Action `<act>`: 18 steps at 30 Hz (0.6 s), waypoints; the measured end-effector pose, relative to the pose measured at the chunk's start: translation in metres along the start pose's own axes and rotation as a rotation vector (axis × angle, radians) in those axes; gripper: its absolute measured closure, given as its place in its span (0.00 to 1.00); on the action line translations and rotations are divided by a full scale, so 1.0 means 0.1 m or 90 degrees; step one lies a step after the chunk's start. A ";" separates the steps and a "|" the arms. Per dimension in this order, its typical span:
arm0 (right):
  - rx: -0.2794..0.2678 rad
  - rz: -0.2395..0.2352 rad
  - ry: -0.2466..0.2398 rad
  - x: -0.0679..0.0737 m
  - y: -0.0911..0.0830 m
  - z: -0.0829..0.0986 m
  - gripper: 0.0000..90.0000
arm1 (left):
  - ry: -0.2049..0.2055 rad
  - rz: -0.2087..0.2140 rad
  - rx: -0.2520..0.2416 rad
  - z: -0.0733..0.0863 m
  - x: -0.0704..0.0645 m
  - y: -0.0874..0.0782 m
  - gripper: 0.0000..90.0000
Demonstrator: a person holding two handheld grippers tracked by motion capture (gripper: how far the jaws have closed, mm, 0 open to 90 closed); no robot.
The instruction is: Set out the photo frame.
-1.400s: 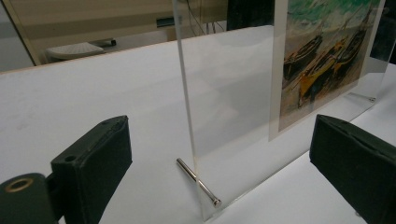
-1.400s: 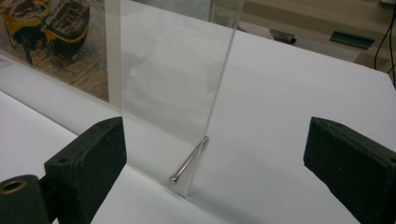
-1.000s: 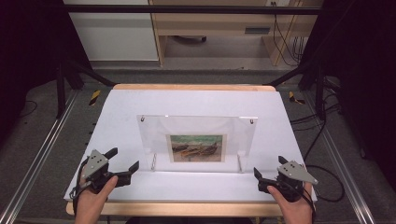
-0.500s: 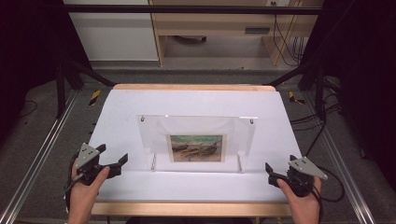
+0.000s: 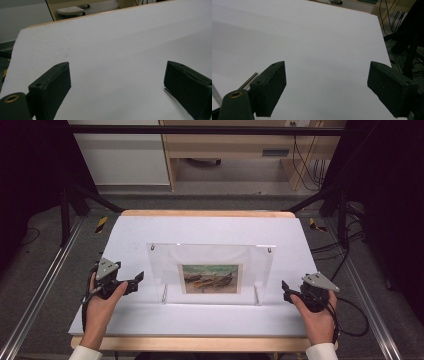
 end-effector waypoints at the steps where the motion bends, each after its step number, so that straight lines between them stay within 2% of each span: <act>1: 0.002 0.000 0.000 -0.01 0.02 0.00 0.17 | -0.002 0.001 0.001 -0.01 0.01 0.03 0.07; 5: 0.016 -0.001 0.007 -0.03 0.11 -0.02 0.17 | -0.005 0.002 0.011 -0.06 0.04 0.13 0.07; 9: 0.040 -0.004 0.016 -0.05 0.22 -0.03 0.17 | 0.002 -0.002 0.038 -0.05 0.08 0.26 0.07; 12: 0.056 -0.006 0.023 -0.07 0.31 -0.04 0.17 | -0.002 -0.005 0.044 -0.04 0.11 0.31 0.07; 18: 0.080 0.013 0.035 -0.16 0.47 0.02 0.19 | 0.023 -0.024 0.078 0.06 0.16 0.34 0.07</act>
Point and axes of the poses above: each handheld gripper's, and its own axes: y roughly forward along the jaws, z roughly out of its underside, x roughly to its left, the point moved 5 cm from there along y, roughly forward along the jaws, and after that the axes turned 9 degrees about -y, right-handed, at the moved point
